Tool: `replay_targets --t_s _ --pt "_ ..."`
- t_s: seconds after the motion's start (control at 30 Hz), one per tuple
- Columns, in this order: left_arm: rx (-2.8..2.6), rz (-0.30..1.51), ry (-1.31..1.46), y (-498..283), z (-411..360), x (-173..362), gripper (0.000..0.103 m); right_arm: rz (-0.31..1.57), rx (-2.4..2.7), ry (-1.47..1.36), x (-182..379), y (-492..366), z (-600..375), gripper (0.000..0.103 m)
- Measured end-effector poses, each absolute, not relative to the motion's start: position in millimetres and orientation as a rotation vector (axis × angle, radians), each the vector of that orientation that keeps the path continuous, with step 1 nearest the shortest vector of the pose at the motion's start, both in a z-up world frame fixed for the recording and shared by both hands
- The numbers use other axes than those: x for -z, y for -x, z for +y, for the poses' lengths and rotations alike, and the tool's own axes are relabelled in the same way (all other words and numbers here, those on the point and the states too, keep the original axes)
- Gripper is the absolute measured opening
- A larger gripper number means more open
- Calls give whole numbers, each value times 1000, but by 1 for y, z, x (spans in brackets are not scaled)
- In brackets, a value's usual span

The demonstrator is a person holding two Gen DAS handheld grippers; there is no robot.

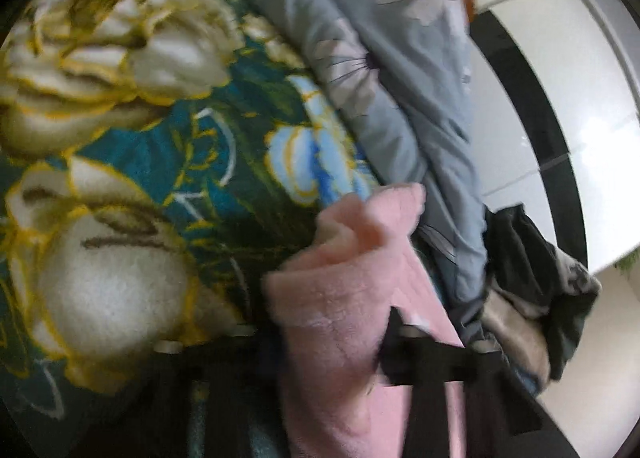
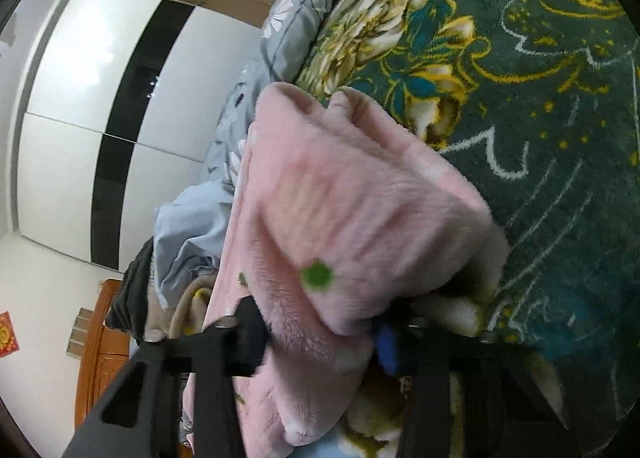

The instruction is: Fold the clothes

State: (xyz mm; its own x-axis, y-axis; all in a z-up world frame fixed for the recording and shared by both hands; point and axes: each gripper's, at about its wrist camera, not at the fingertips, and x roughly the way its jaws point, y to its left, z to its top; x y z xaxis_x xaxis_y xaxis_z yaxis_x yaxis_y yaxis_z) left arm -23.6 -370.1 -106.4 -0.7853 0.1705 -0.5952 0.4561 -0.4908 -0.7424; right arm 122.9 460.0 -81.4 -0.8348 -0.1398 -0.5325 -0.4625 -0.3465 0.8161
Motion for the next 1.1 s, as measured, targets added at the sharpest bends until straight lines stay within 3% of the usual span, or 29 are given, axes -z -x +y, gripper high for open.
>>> replay_targets --t_s 0.07,0.17,0.47,0.6,0.73,0.9,1.1 --pt "2378 1495 -921 24 -368 105 17 1648 -2292 809 77 -123 462 23" --pt "2387 1484 -900 24 -363 90 15 1589 -2317 848 62 -119 461 16" --pt "2703 1509 -707 -6 -365 -30 13 1413 -2643 739 -44 -133 446 13" --pt "2820 1398 -644 -53 -374 -65 14 1368 -2771 649 -70 -167 441 13" --pt "2752 1233 -787 -89 -385 -21 14 1354 -2718 701 -27 -210 451 13" --pt "2475 1482 -969 -101 -406 77 14 1486 -2448 916 69 -232 465 14" --pt "2398 1531 -1012 -109 -409 109 17 1478 -2423 912 79 -232 465 14"
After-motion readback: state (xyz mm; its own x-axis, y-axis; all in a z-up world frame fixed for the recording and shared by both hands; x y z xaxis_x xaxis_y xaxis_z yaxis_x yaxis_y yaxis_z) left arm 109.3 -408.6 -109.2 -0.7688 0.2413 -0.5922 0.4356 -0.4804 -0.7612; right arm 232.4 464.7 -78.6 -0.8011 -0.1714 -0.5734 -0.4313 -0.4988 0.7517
